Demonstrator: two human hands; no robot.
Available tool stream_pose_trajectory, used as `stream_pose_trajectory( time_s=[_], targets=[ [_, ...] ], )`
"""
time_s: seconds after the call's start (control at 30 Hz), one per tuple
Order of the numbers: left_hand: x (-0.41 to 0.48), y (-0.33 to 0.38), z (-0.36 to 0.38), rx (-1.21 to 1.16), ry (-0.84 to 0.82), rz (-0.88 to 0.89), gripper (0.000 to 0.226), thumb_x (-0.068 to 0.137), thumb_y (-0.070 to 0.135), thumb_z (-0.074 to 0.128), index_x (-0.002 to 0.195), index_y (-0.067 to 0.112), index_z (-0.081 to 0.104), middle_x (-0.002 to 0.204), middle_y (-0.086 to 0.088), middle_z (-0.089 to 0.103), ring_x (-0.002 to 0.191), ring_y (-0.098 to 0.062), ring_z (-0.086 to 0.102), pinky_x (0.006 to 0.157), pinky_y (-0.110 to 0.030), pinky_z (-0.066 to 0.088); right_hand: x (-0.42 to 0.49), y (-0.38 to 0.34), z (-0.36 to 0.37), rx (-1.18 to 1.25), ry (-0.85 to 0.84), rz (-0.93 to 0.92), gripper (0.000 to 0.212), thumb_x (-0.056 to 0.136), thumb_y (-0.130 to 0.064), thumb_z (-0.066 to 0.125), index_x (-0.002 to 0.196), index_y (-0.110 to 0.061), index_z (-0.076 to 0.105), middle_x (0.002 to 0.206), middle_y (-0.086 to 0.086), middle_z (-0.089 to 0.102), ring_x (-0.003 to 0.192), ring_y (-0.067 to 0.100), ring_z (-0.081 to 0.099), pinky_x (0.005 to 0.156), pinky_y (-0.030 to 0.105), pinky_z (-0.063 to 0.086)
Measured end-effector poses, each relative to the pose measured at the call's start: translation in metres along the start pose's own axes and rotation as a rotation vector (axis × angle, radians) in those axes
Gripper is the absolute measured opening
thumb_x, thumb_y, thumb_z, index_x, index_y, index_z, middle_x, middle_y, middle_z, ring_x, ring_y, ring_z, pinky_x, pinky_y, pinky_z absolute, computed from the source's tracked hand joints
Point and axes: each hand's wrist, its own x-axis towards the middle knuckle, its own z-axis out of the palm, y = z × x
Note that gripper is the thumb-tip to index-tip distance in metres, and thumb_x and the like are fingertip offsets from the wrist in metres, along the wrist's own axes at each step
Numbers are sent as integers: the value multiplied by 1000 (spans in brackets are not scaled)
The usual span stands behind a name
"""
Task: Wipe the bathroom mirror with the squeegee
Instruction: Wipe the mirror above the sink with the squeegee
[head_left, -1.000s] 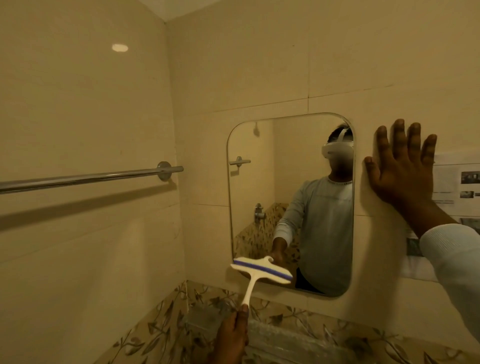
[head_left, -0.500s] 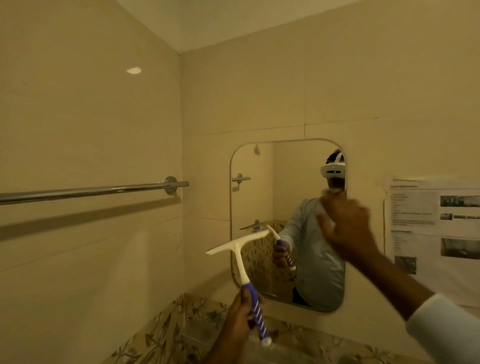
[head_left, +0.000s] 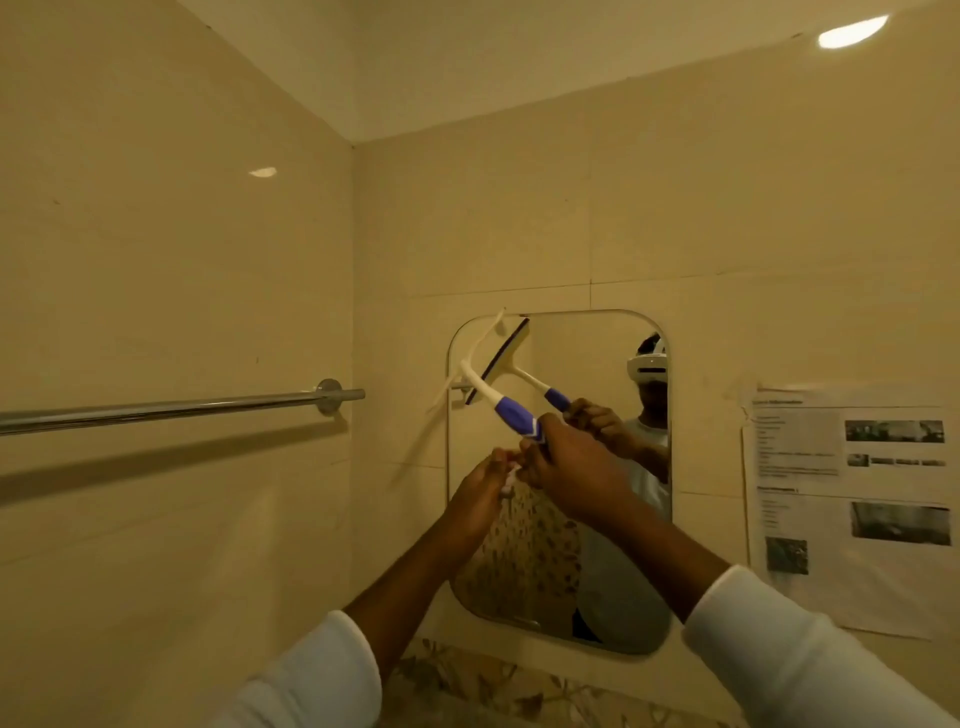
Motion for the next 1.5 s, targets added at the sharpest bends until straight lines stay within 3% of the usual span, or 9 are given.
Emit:
stream_pose_trajectory(
  time_s=[0.1,0.2,0.27,0.37,0.57,0.77,1.13,1.37,1.5],
  targets=[
    [15,-35,-33,655,114,164,51,100,65,44,137,34,58,135,10,63,129,-13,56,97,-22,42,19,13,-23,-212,85,-46,24,106,-50,46,107,-27,51,74,-11,55,65,5,57,56,20,41],
    [30,-58,-72,1072,166,258,87,92,73,51,161,27,26,170,3,21,158,-23,16,123,-39,20,34,22,-41,-451,205,-161,37,103,-56,47,118,-23,56,67,-15,41,56,0,42,50,19,26],
    [40,-59,-92,1246,142,273,115,83,85,49,165,29,-8,172,3,-19,159,-23,-17,127,-45,0,43,26,-50,-485,204,-199,42,103,-58,46,122,-23,57,69,-13,47,56,2,44,50,21,28],
    [53,-55,-110,1414,86,296,131,72,91,54,157,36,-30,162,2,-44,150,-28,-39,124,-50,-16,51,29,-58,-543,178,-256,42,103,-58,45,123,-23,56,79,-7,61,61,8,53,55,24,34],
    [86,-49,-125,1515,37,284,141,69,87,64,156,29,-30,162,-6,-42,150,-36,-37,126,-55,-12,60,22,-61,-599,120,-284,34,104,-55,46,117,-24,53,81,-4,61,61,8,50,51,23,27],
    [109,-57,-132,1522,-36,300,138,69,89,61,152,36,-35,162,-3,-43,150,-35,-37,127,-56,-6,69,25,-65,-593,119,-282,34,104,-56,45,115,-25,53,84,-3,64,67,13,60,55,26,37],
    [111,-60,-137,1494,-38,286,142,67,92,59,151,31,-39,163,0,-42,151,-29,-36,129,-53,-2,84,11,-49,-618,119,-281,33,105,-51,46,119,-24,56,74,-8,49,57,3,43,50,22,25],
    [111,-63,-139,1486,-19,334,142,64,93,60,155,34,-32,165,0,-37,153,-31,-32,129,-55,3,62,25,-80,-710,112,-233,32,104,-52,47,115,-24,58,72,-8,54,61,9,54,57,27,48],
    [112,-64,-139,1462,-13,345,143,63,91,64,157,36,-28,165,1,-37,153,-30,-33,128,-55,2,35,45,-123,-748,91,-163,30,103,-50,51,122,-30,61,72,-10,58,60,5,55,54,22,45]
  ],
)
